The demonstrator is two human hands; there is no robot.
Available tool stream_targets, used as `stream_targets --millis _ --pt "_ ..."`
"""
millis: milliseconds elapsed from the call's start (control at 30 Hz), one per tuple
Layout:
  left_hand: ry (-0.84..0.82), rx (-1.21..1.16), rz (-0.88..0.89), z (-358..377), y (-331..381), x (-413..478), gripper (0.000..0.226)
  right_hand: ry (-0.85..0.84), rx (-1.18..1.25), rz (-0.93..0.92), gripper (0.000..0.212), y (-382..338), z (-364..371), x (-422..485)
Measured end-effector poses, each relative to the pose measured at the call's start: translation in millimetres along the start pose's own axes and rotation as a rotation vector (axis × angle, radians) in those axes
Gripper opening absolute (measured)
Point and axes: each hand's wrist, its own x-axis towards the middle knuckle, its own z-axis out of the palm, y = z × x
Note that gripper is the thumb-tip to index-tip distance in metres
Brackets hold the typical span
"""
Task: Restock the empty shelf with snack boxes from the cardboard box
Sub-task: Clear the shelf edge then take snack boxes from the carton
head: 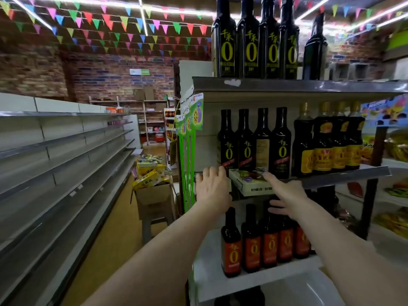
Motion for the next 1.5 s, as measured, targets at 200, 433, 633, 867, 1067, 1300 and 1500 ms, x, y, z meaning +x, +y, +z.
stream_targets --millis 200,433,633,867,1067,1300,1500 --pt "-0.048 0.056 -0.084 12 3 13 0.081 -0.023 0.248 0.086 0.078 9 13 28" --pt "-0.073 0.107 -0.141 17 5 17 0.064 -0.085 0.308 0.107 0.054 16 22 32" --pt "-0.001 0.123 -0.073 10 4 9 0.052 -0.090 0.337 0.060 0.031 10 20 24" --pt "0.125 -0.033 -0.007 -9 2 -22 0.045 -0.060 0.339 -0.005 0.034 6 7 -17" --pt "0.167 -0.172 0.057 -38 0 -59 0.046 0.014 0.327 -0.057 0.036 7 -4 -61" --pt "0.233 -0.296 0.080 -77 -20 -114 0.033 0.092 0.309 -0.114 0.044 10 7 -125" --pt "0.231 -0.362 0.033 -105 -49 -154 0.022 0.091 0.274 -0.143 0.034 13 23 -178"
